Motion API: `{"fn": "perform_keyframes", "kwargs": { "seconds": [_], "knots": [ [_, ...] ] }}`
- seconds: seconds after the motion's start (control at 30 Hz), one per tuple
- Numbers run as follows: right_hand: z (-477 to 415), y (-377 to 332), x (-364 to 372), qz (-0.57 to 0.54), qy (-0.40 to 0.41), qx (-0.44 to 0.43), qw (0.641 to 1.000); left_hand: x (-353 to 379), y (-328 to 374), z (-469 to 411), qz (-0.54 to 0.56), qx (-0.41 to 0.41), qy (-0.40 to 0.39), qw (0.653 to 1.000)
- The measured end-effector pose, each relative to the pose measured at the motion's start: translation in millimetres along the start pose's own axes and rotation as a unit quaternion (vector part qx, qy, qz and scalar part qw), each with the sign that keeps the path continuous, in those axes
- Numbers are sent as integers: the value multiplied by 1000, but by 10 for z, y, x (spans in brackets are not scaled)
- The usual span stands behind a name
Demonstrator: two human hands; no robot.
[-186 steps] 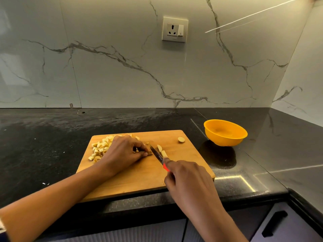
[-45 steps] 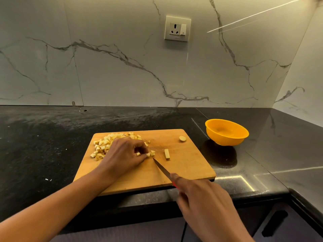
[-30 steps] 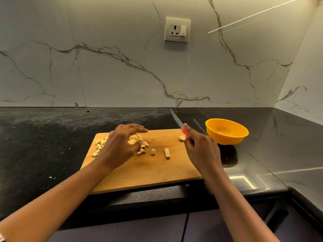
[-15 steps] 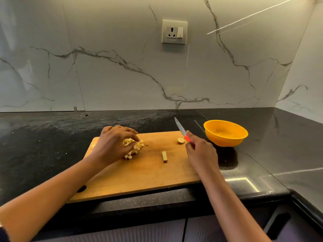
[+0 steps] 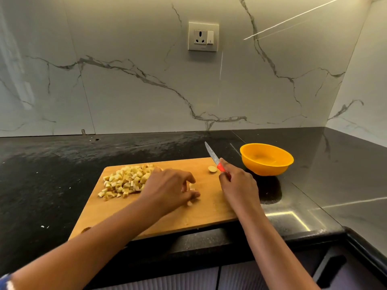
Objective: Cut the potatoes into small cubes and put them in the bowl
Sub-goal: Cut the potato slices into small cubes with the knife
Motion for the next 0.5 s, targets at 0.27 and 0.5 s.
{"fn": "perform_keyframes", "kwargs": {
  "seconds": [0.27, 0.5],
  "knots": [
    [11, 21, 7, -19, -9, 6, 1000, -395, -232, 53, 76, 64, 105, 989],
    [22, 69, -40, -57, -7, 26, 998, 89, 261, 28, 12, 175, -56, 983]
  ]
}}
Point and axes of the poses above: each hand's wrist, its own z-axis away from the middle knuckle, its own x-axis out of the palm, y = z × x, the point moved 9 cm from there along -z, towards the middle knuckle, and after that the axes turned 3 degrees about z, right-handed, at the moved point
